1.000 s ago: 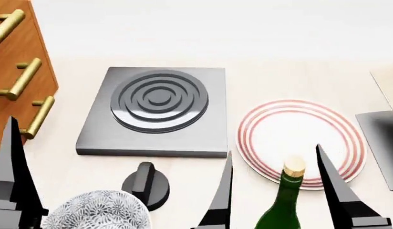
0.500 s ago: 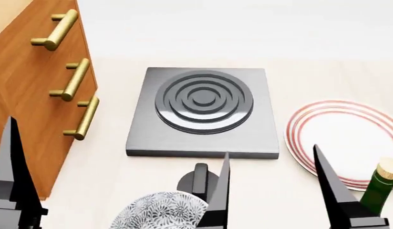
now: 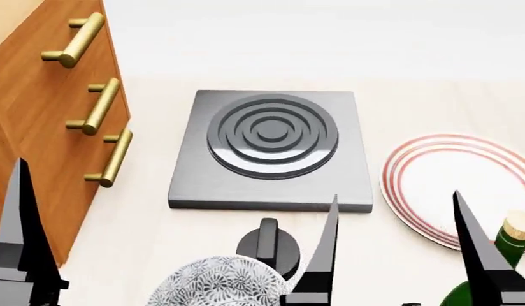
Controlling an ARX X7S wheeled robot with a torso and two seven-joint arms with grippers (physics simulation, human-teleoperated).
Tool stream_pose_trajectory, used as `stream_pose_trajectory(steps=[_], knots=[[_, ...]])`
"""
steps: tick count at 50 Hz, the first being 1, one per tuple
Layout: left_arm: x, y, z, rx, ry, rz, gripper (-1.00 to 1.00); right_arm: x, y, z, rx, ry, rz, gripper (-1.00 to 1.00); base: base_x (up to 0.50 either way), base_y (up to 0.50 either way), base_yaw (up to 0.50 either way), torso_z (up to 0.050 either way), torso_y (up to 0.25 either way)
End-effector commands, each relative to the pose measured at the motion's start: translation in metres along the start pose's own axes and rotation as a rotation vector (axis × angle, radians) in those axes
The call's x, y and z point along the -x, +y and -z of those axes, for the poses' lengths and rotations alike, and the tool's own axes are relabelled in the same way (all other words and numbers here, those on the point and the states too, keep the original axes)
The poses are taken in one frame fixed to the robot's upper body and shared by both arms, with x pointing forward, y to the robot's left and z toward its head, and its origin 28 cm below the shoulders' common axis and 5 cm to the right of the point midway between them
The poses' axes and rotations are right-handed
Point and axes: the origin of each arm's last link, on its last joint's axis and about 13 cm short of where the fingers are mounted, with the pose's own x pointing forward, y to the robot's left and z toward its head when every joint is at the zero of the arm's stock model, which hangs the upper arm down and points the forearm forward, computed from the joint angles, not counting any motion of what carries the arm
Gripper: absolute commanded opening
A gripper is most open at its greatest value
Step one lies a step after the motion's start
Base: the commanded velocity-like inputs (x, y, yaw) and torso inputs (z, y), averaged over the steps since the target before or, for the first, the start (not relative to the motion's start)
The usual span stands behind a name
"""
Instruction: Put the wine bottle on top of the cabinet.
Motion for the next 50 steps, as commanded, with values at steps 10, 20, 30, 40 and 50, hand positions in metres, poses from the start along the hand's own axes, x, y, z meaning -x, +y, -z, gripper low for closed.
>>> stream_pose_trajectory(steps=[10,20,30,40,50], knots=[[0.000,-0.001,-0.001,0.003,-0.001,0.003,1.00,-0.005,-0.030,-0.007,0.051,-0.013,0.139,1.00,0.00,0.00,0.00,0.000,0.000],[0.000,0.000,-0.006,0.003,-0.011,-0.003,1.00,-0.017,-0.043,-0.013,0.111,-0.018,0.179,1.00,0.00,0.00,0.00,0.000,0.000],[0.000,0.000,-0.005,0.003,-0.012,-0.003,1.00,-0.025,-0.049,0.008,0.143,0.036,0.203,1.00,0.00,0.00,0.00,0.000,0.000],[0.001,0.000,-0.006,0.003,-0.013,-0.003,1.00,-0.029,-0.054,0.023,0.121,0.076,0.241,1.00,0.00,0.00,0.00,0.000,0.000],[0.001,-0.001,-0.005,0.003,-0.008,0.000,1.00,-0.028,-0.056,0.032,0.112,0.099,0.251,1.00,0.00,0.00,0.00,0.000,0.000]])
